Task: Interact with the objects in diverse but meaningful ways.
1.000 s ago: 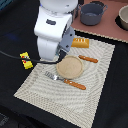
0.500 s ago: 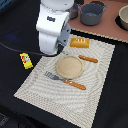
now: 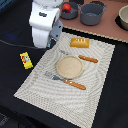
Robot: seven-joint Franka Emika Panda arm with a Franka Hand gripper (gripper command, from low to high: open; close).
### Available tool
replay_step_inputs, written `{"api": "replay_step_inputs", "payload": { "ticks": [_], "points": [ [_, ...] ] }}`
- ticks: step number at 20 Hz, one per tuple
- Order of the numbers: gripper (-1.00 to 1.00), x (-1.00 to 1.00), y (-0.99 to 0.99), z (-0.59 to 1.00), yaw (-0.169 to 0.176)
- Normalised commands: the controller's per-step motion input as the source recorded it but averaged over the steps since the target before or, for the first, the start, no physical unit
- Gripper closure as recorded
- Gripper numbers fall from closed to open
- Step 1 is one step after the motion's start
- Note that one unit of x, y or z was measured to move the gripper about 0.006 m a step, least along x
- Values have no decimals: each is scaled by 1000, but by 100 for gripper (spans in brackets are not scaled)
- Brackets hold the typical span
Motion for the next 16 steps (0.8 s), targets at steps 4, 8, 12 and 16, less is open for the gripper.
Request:
{"api": "replay_step_inputs", "payload": {
  "ticks": [4,8,12,16],
  "points": [
    [100,-856,652,-411,0],
    [100,-244,904,-306,-9],
    [100,-11,800,-309,-36],
    [100,-66,389,-379,-20]
  ]
}}
